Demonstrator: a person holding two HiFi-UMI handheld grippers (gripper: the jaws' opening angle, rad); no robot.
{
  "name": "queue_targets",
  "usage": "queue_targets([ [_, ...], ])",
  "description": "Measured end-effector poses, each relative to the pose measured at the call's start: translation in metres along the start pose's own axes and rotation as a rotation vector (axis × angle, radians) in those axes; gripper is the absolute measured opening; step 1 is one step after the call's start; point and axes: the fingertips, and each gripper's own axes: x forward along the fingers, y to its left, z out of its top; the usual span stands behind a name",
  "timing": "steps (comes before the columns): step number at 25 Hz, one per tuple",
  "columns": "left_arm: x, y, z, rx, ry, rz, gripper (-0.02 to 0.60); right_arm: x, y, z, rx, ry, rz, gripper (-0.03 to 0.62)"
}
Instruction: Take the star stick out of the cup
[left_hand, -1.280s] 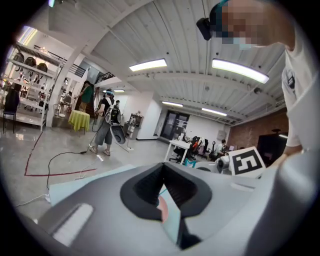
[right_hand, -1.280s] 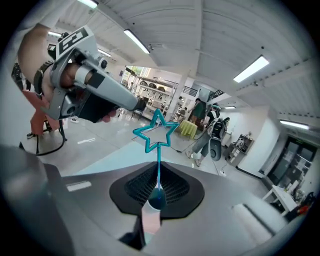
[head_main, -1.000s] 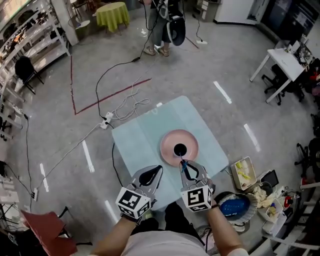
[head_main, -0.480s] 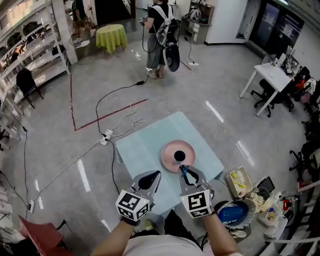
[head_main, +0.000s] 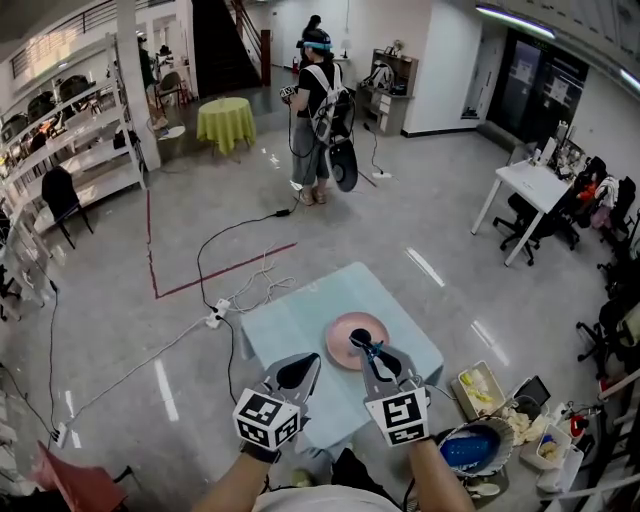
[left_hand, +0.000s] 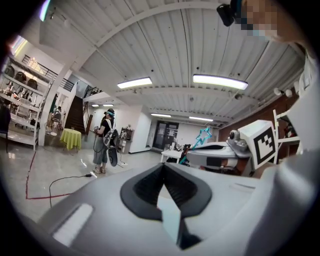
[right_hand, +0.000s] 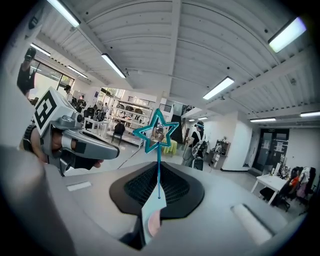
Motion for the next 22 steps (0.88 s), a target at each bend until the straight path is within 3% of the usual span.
queue_targets([
  [8,-0.03,-0.008,0.026,0.036,-0.037,0.02,0.006,-0.022,0.012,0.036,0.02,-0.046,-0.01,0.026],
  [22,-0.052,-0.013,0.033,0.079,-0.053,0.056,0.006,-0.034,0.029,0.044,0.027,-0.034,0.024,0.025],
])
